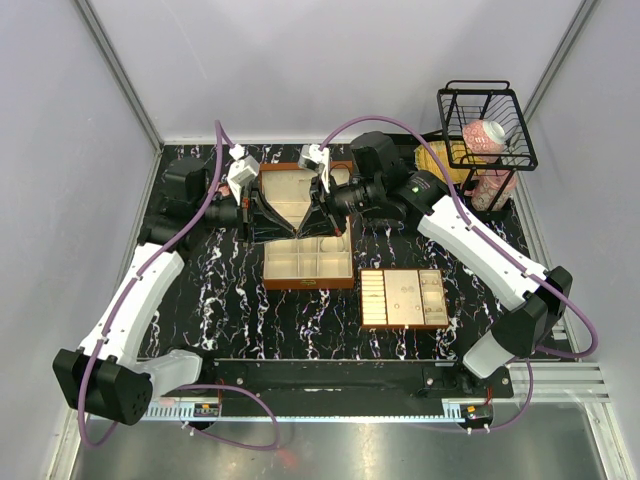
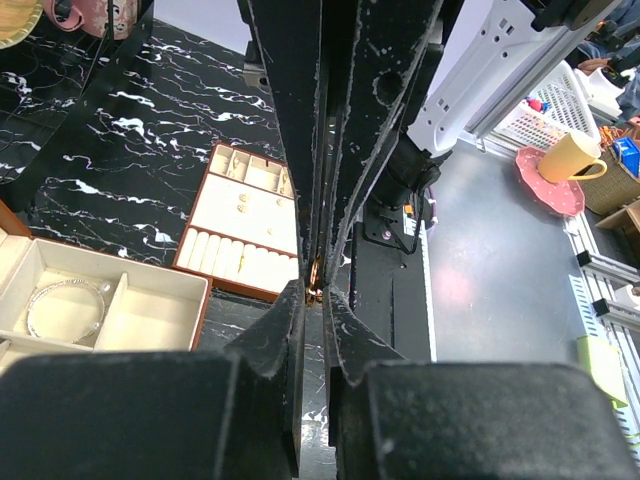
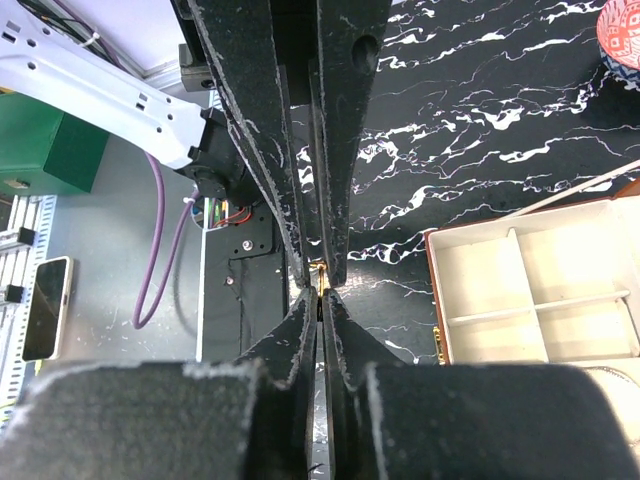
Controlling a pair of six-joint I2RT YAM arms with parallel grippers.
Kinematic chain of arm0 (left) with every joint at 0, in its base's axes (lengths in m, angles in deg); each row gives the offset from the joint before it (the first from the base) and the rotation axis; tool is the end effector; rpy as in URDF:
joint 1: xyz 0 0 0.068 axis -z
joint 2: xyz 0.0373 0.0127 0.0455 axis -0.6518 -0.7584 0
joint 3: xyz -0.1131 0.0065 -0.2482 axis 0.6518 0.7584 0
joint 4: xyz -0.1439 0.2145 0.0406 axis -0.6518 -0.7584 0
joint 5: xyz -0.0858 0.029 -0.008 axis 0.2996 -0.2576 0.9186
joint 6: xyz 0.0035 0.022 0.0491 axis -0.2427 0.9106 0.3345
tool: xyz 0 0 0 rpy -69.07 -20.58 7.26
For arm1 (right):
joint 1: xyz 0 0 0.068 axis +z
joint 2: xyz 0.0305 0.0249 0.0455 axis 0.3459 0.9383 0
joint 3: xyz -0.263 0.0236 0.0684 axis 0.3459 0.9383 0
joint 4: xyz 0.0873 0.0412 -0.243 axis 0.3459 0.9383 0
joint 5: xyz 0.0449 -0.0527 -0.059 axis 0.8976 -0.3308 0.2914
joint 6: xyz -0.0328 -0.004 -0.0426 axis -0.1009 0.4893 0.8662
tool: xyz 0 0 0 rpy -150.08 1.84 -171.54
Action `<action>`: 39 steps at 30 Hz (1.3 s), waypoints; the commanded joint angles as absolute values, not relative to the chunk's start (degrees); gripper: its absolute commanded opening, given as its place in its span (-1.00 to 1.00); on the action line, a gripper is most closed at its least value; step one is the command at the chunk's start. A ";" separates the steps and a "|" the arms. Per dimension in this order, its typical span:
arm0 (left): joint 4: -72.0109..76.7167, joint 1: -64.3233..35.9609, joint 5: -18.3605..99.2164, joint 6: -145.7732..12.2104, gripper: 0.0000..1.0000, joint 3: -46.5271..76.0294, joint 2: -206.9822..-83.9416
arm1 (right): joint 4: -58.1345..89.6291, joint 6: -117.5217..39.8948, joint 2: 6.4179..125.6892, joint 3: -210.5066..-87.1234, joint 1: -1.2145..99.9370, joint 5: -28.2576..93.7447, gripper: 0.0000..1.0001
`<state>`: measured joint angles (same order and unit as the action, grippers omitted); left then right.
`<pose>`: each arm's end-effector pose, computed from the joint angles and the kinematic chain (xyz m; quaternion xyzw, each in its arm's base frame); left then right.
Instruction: Organize the mixed jewelry
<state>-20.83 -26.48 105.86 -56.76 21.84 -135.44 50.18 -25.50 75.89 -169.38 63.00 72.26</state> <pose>0.2180 -0.0903 0.3816 0.4087 0.6198 -0.5525 0.3789 0.2377 0.2554 0.4110 -0.5129 0.6369 0.4720 0.3295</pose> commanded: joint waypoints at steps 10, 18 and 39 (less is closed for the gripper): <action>-22.68 -26.00 100.29 -53.62 -1.00 19.60 -135.62 | 49.08 -23.03 70.50 -168.89 63.48 66.68 -0.14; -25.76 -25.39 94.67 -50.37 -1.00 18.02 -136.41 | 49.87 -21.37 68.03 -169.16 62.78 61.76 -0.13; -36.92 4.04 60.67 -32.71 -1.00 8.01 -154.93 | 41.52 -37.01 55.30 -150.46 30.26 41.99 -0.20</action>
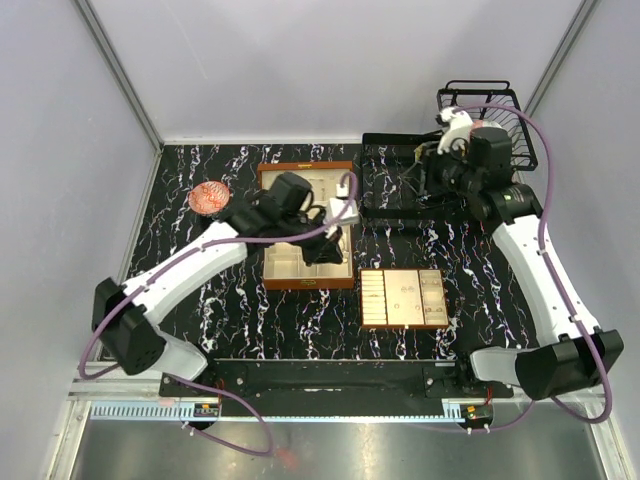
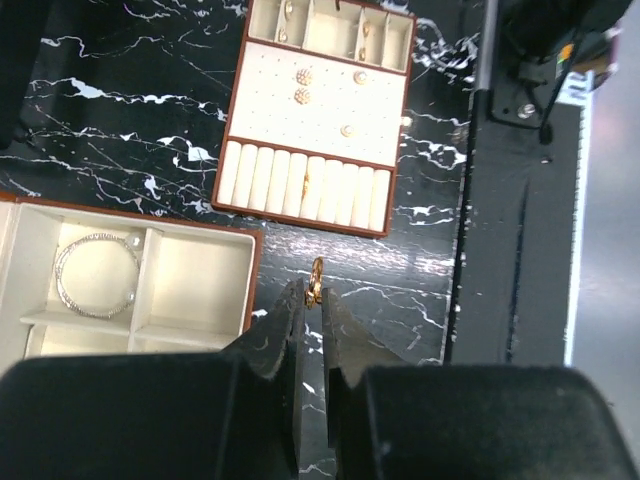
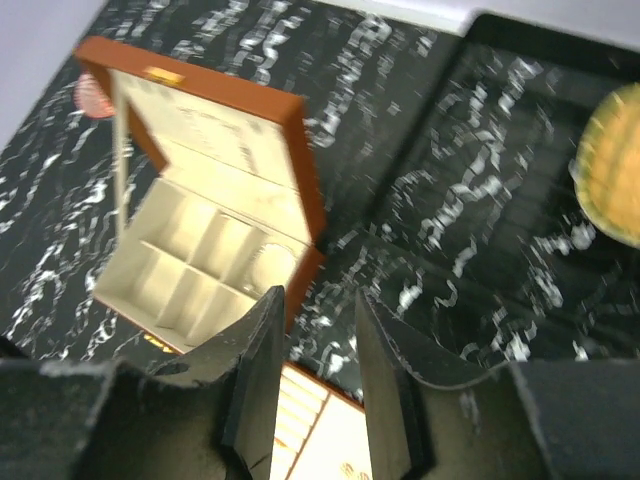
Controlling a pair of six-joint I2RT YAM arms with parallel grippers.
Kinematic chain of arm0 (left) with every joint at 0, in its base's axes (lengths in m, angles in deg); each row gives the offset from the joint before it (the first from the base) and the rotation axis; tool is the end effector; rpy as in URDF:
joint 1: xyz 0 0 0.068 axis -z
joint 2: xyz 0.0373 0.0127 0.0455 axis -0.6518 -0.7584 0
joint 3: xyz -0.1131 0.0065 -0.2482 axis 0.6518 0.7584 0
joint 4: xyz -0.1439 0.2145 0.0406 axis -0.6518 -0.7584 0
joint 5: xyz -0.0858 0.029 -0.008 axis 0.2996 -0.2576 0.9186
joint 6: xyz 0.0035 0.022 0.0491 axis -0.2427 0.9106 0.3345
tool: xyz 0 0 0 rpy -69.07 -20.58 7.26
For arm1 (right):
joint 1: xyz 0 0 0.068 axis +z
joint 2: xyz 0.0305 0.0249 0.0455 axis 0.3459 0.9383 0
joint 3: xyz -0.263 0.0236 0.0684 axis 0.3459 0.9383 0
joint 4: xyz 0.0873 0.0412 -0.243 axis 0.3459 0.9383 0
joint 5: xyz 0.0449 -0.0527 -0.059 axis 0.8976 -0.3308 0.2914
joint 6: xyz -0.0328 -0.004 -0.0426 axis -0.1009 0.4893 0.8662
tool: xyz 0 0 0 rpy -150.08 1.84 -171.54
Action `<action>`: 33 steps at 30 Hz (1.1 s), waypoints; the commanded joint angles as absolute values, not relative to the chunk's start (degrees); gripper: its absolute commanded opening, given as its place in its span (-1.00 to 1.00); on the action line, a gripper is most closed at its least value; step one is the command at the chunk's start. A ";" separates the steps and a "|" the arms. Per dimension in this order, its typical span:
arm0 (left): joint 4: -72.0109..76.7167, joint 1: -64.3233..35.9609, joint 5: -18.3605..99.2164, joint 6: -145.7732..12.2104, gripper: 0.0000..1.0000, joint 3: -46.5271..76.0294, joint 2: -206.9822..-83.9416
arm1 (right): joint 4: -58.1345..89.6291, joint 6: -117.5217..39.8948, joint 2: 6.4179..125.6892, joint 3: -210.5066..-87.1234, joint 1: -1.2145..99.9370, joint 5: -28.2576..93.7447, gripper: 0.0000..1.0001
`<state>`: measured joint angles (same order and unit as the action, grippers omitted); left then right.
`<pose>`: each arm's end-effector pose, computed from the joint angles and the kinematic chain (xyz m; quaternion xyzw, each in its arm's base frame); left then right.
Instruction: Organize the mixed jewelry
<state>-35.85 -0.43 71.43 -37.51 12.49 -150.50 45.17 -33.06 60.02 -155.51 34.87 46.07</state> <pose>0.2156 -0.2119 0.3398 0.5362 0.6871 -0.3758 0.3148 0.2737 0.0846 0.4177 -0.1969 0.8011 0.2245 0.5188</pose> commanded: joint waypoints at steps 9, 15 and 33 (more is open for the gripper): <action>-40.88 15.21 49.93 -29.45 -1.00 -3.15 -172.77 | 41.34 -34.90 47.64 -140.87 24.72 38.73 -0.20; -43.25 17.33 45.53 -28.31 -1.00 -9.67 -182.46 | 42.05 -33.49 46.24 -137.26 21.47 39.52 -0.21; -44.05 18.21 40.69 -24.97 -1.00 -13.89 -191.43 | 40.20 -33.49 47.29 -132.24 16.90 43.65 -0.24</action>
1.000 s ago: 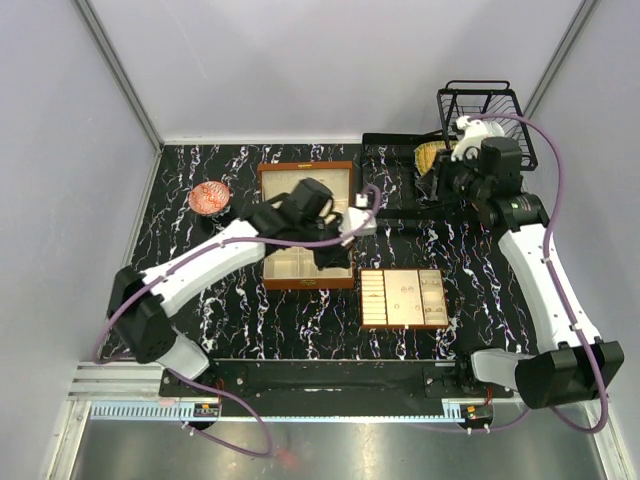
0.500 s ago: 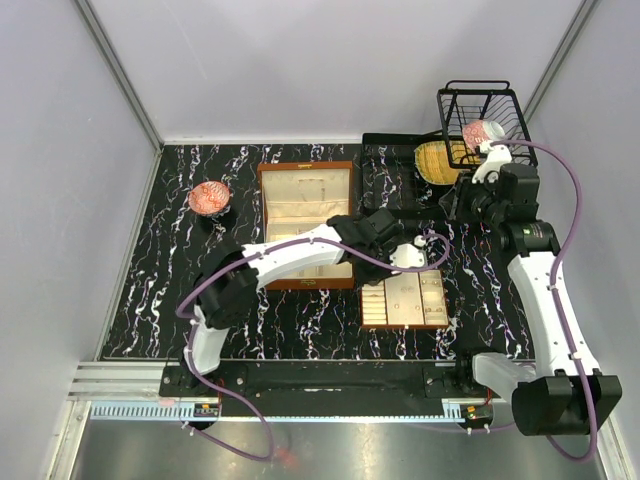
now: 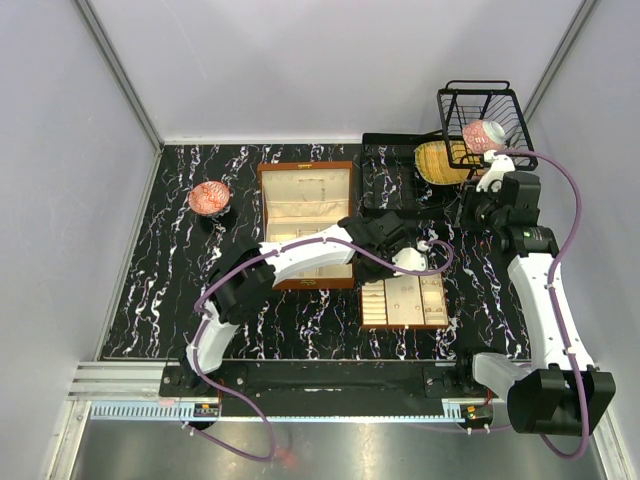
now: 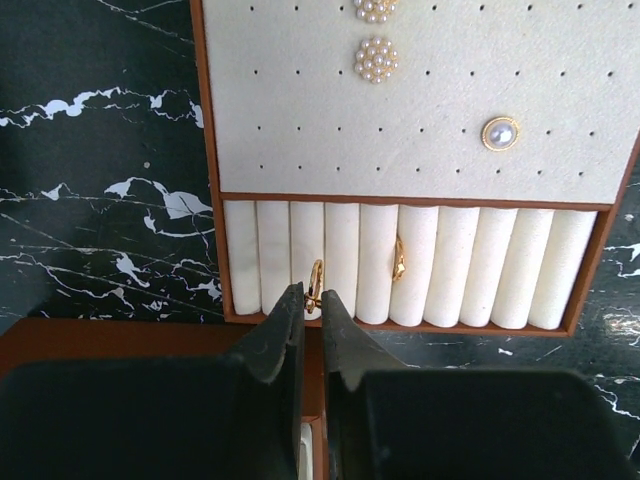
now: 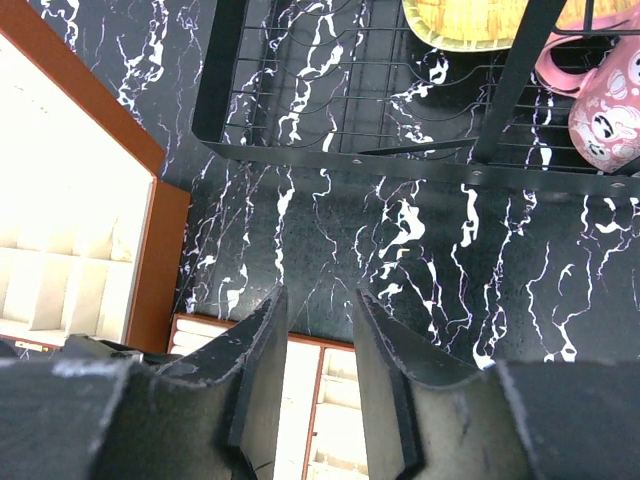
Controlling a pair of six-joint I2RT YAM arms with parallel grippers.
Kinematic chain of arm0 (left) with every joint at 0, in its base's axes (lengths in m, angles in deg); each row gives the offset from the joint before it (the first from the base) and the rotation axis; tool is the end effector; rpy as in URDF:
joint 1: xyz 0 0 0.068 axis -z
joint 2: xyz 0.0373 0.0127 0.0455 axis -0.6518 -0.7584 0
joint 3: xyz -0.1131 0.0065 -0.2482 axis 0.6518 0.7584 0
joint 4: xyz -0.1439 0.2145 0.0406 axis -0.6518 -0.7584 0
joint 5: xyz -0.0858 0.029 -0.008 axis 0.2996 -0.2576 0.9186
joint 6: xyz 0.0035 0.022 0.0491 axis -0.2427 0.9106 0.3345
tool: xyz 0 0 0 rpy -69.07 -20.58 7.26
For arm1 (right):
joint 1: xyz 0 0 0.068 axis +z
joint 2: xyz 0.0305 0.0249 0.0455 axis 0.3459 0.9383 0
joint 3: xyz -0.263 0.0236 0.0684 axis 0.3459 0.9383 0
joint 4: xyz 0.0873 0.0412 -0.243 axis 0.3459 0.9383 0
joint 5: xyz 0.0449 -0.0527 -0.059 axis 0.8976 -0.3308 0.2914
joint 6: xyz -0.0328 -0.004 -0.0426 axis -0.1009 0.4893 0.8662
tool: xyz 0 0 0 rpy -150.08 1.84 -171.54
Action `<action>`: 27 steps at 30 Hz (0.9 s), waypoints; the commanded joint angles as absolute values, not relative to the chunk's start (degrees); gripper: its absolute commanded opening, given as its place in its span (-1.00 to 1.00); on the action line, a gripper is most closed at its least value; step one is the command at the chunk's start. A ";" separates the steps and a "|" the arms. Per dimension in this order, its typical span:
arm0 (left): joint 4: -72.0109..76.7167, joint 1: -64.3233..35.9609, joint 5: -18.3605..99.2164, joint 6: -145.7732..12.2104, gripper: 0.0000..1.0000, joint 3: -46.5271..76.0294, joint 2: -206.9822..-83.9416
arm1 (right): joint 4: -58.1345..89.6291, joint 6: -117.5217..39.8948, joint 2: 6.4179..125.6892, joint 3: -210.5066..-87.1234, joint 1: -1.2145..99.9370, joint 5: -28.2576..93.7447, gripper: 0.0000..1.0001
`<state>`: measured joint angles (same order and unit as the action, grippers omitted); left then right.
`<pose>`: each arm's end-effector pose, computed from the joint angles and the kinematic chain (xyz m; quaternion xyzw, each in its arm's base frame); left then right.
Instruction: Organize the mixed jewelry
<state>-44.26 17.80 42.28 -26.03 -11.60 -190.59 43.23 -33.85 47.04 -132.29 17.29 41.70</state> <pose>0.2286 -0.3844 0.2047 0.6882 0.6913 -0.1347 0.1742 0.2369 -0.0020 0.3383 -0.0350 0.8636 0.1210 0.4882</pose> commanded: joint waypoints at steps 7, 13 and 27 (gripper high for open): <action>-44.05 18.21 40.69 -24.79 -1.00 -14.33 -192.57 | 40.20 -33.58 47.29 -132.07 16.37 44.17 -0.24; -43.96 18.21 40.52 -24.62 -1.00 -14.59 -193.37 | 40.29 -33.58 46.67 -131.63 16.02 44.61 -0.25; -42.38 18.56 40.34 -25.14 -1.00 -11.43 -194.68 | 40.29 -33.67 46.50 -131.36 15.49 45.23 -0.24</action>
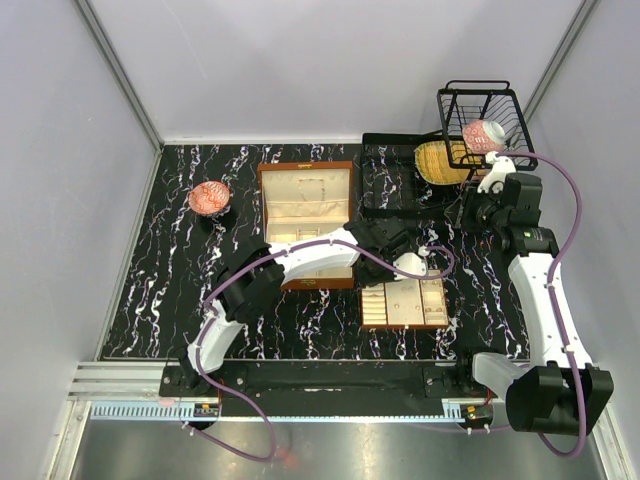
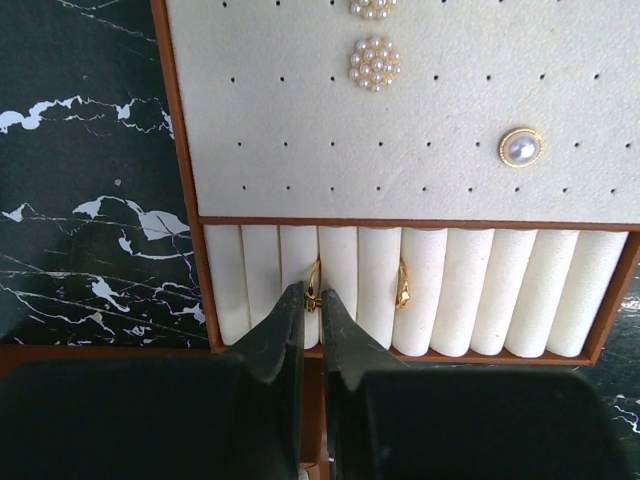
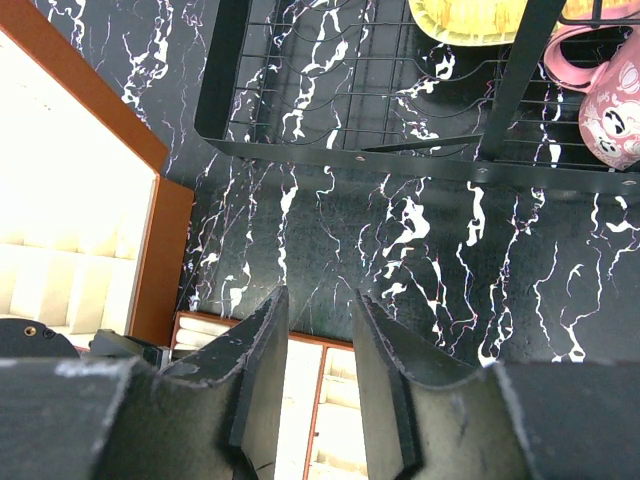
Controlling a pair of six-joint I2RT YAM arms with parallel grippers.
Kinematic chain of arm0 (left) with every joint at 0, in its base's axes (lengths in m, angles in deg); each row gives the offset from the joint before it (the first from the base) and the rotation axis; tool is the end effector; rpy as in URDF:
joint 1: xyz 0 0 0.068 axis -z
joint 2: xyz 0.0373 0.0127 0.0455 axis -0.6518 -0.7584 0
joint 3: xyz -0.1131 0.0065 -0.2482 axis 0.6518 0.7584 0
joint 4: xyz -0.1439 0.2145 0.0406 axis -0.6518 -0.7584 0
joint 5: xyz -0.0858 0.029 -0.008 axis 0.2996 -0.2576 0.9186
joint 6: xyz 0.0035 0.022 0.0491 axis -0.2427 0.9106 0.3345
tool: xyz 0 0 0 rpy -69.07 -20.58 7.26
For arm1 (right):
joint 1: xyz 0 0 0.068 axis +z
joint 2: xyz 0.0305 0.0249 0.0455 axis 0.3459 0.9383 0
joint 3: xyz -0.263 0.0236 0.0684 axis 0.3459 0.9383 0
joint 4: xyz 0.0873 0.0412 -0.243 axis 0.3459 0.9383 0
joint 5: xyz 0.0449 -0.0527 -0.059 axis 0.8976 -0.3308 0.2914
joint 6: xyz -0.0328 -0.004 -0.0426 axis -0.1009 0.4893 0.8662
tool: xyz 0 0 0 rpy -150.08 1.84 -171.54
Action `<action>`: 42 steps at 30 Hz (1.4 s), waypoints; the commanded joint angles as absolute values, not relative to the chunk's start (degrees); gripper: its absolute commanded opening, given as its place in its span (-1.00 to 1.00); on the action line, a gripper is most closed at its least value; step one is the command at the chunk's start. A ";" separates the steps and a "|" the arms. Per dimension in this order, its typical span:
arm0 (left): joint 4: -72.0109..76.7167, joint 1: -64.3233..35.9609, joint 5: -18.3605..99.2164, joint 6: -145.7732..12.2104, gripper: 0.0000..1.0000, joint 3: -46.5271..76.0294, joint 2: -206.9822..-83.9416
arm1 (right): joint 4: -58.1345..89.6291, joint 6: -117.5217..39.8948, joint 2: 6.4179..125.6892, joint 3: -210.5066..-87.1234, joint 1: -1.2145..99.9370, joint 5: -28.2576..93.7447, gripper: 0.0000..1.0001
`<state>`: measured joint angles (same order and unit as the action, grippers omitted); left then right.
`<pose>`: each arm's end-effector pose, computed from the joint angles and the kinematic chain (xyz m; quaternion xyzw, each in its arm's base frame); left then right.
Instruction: Organize the mixed jewelry
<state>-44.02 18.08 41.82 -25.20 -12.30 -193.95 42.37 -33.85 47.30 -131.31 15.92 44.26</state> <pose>0.2305 -0.3913 0.1831 0.6962 0.6895 -0.1253 0.1558 0.2382 -0.0063 0.3331 -0.0351 0.8631 0.1347 0.4854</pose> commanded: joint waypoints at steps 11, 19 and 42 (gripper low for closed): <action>-41.76 18.82 40.78 -25.32 -0.99 -10.90 -196.00 | 43.89 -30.42 46.67 -131.72 15.49 44.79 -0.15; -42.02 18.91 40.08 -25.14 -0.50 -10.90 -194.16 | 46.00 -28.66 44.74 -131.45 15.49 43.30 -0.13; -47.47 18.47 37.61 -24.61 -0.07 -13.45 -182.91 | 49.86 -25.07 45.00 -133.91 15.49 43.03 -0.11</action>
<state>-47.15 18.48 37.93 -24.15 -11.93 -188.47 48.56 -28.34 45.46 -131.66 15.83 43.60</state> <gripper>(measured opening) 0.461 0.438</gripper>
